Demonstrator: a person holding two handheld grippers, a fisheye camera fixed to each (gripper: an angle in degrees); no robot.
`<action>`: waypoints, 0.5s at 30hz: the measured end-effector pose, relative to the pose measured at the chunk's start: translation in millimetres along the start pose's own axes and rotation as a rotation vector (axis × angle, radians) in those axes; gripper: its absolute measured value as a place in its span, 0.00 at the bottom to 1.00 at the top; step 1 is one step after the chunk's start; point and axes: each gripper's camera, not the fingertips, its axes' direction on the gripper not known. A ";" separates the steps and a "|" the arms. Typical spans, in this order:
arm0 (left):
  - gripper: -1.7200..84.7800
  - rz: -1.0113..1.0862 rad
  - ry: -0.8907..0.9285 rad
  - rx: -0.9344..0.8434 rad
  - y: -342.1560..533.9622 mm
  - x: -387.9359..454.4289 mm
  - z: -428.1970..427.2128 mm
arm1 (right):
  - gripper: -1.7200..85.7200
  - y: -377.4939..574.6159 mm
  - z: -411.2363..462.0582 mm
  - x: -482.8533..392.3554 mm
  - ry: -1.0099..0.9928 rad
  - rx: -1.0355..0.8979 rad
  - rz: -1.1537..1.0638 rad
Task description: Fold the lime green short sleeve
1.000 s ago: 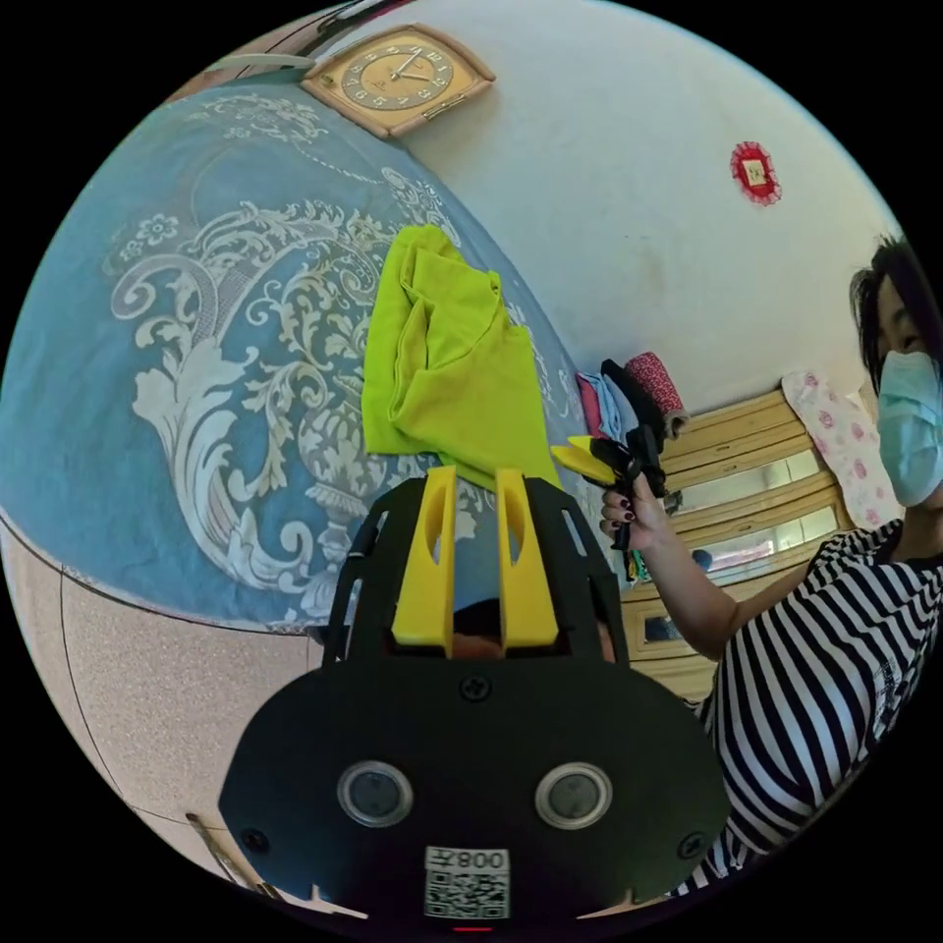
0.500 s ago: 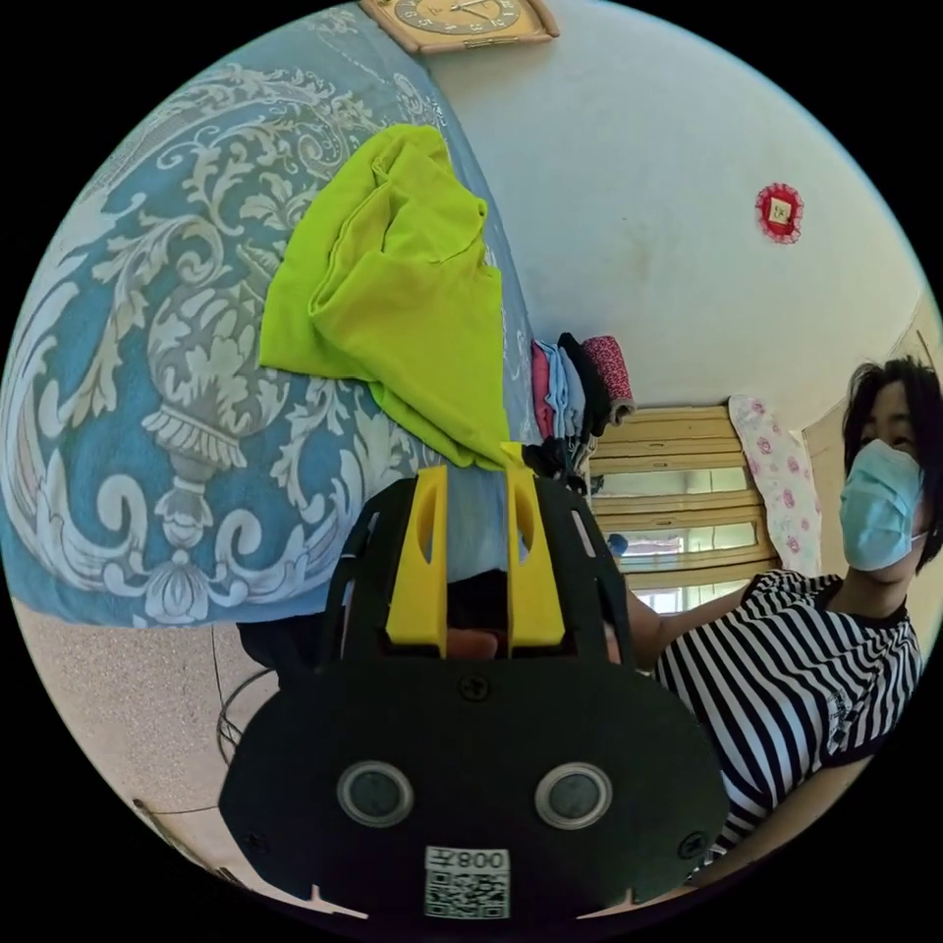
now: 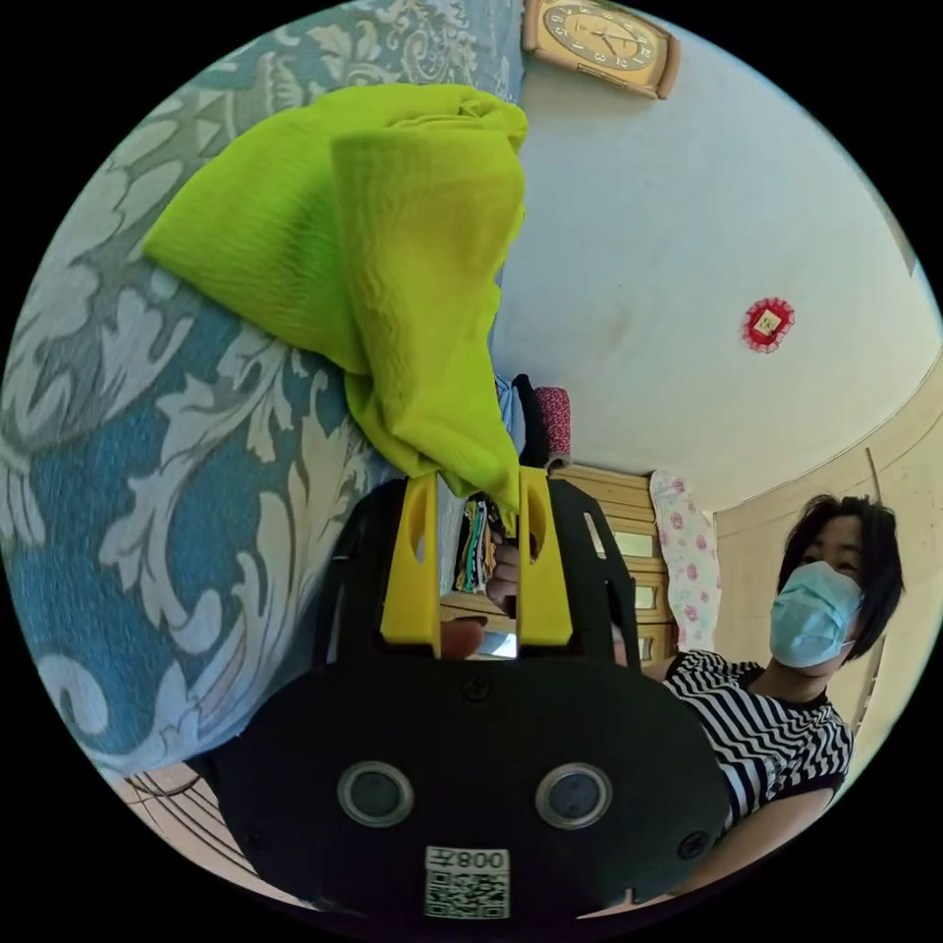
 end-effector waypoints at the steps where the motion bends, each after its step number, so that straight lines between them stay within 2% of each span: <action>1: 0.13 -0.016 0.019 0.023 -1.8 -2.7 -2.8 | 0.05 -0.1 -2.3 1.5 0.004 -0.003 -0.001; 5: 0.06 -0.041 0.093 0.095 -3.8 -5.9 -12.9 | 0.07 3.4 -14.7 11.4 0.014 0.006 -0.015; 15: 0.05 -0.076 0.185 0.119 -4.6 -3.3 -16.6 | 0.15 37.6 -40.1 70.8 -0.126 0.127 0.089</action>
